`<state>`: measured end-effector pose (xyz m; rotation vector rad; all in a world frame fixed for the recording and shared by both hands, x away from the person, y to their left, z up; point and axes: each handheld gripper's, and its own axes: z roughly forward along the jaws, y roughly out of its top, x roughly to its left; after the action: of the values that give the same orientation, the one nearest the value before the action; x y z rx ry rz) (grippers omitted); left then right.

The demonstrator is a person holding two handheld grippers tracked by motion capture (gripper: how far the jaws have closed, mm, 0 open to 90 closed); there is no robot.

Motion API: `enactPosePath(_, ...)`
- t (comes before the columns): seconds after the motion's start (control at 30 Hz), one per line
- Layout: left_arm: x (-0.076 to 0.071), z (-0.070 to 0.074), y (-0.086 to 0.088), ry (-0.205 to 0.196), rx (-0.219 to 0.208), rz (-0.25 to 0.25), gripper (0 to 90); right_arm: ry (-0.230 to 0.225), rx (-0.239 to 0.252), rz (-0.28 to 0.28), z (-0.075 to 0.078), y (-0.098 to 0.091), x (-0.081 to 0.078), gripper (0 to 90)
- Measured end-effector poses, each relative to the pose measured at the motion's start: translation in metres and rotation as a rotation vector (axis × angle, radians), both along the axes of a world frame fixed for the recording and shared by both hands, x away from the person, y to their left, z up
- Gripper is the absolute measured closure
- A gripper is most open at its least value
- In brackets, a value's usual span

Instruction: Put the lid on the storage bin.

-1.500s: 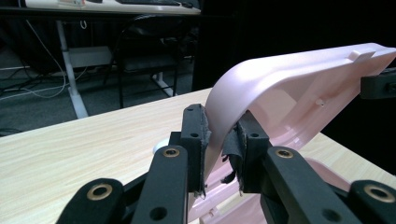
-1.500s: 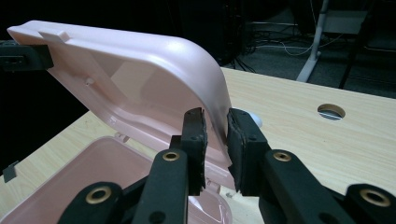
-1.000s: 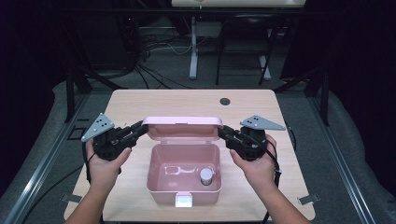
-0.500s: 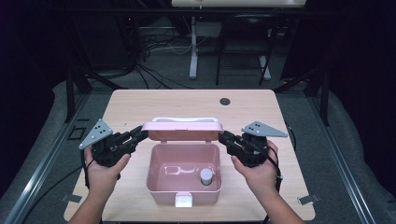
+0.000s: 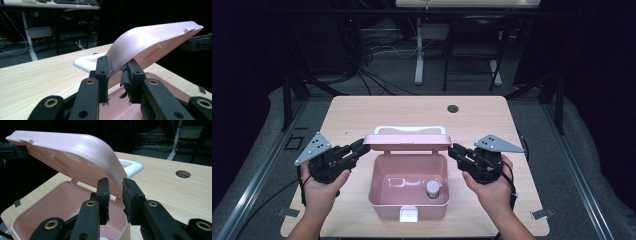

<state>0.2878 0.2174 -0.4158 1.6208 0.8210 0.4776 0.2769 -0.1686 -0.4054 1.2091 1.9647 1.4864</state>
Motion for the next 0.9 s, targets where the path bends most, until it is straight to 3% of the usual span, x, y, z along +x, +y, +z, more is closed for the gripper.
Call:
enactPosePath(0.5, -0.007, -0.002, 0.002, 0.004, 0.005, -0.009, 75.2, 0.024, 0.048, -0.029, -0.009, -0.017, -0.008, 74.0)
enactPosePath(0.9, -0.016, -0.008, 0.003, 0.003, 0.006, -0.015, 75.2, 0.014, 0.03, -0.08, -0.013, -0.021, -0.003, 73.3)
